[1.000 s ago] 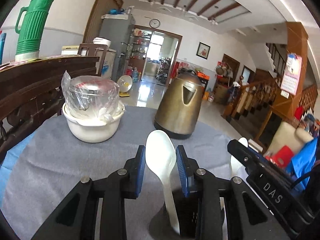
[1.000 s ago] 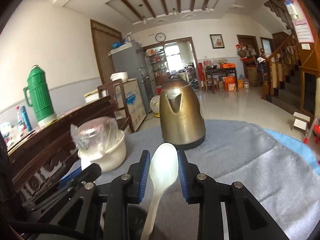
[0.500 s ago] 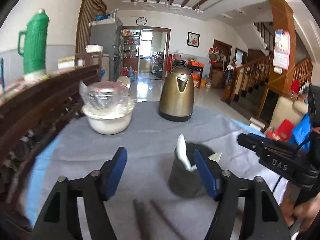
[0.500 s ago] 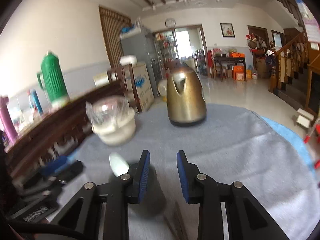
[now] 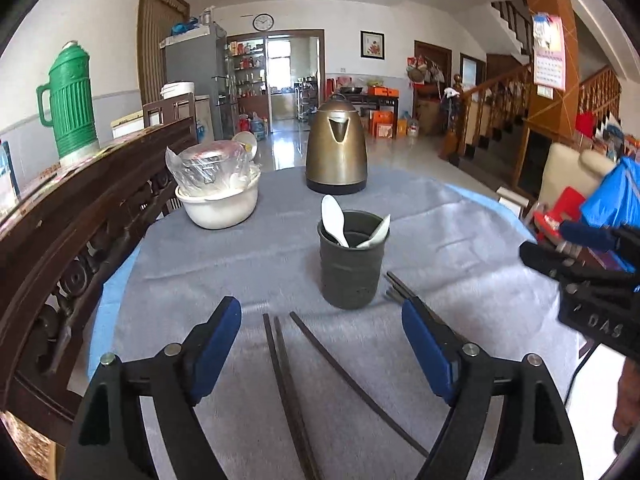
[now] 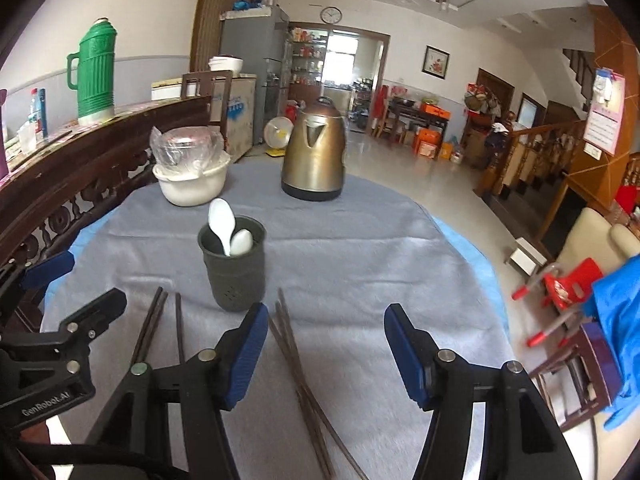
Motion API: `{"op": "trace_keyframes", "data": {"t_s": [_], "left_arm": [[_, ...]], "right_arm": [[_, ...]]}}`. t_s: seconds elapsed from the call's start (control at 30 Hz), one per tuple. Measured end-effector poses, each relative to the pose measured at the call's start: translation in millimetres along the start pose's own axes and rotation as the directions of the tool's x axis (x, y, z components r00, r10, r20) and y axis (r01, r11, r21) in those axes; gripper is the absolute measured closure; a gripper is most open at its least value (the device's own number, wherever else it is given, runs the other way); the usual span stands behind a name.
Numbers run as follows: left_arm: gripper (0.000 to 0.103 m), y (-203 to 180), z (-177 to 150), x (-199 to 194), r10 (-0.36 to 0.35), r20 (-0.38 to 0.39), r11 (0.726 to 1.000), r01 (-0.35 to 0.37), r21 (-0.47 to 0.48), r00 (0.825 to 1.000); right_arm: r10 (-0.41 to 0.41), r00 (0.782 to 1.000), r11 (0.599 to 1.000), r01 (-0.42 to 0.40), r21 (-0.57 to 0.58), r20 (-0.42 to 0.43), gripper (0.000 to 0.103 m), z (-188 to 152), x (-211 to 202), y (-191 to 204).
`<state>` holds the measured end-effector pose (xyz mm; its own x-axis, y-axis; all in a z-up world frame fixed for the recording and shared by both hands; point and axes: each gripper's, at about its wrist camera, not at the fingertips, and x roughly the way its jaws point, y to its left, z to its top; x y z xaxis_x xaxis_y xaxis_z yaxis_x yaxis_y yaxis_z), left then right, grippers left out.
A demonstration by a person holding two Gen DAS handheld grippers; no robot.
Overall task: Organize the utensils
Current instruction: 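Open and withdraw both tools from the cup toward the chopsticks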
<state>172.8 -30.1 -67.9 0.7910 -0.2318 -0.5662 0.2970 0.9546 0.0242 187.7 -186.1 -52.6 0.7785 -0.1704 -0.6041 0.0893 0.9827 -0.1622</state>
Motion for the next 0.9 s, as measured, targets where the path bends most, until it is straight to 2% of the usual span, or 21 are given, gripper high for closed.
{"op": "trace_keyframes", "data": {"t_s": [0.33,0.63,0.9], "left_arm": [[0.02,-23,-13,0,-0.01,-0.038,0.998,0.013,0.068,0.999],[0.02,-36,-18,8,-0.013,-0.069,0.995,0.02,0.097,0.998],[0.02,-43,-17,14,-0.015,-0.081,0.994,0.024,0.11,0.997]], "right_arm": [[-0.073,0.995,0.997,0.074,0.016,-0.062,0.039,-18,-7,-22],[-0.057,0.989,0.997,0.064,0.044,-0.134,0.039,-39,8,-36],[-0.055,0.987,0.997,0.063,0.054,-0.149,0.039,-41,18,-42]]}}
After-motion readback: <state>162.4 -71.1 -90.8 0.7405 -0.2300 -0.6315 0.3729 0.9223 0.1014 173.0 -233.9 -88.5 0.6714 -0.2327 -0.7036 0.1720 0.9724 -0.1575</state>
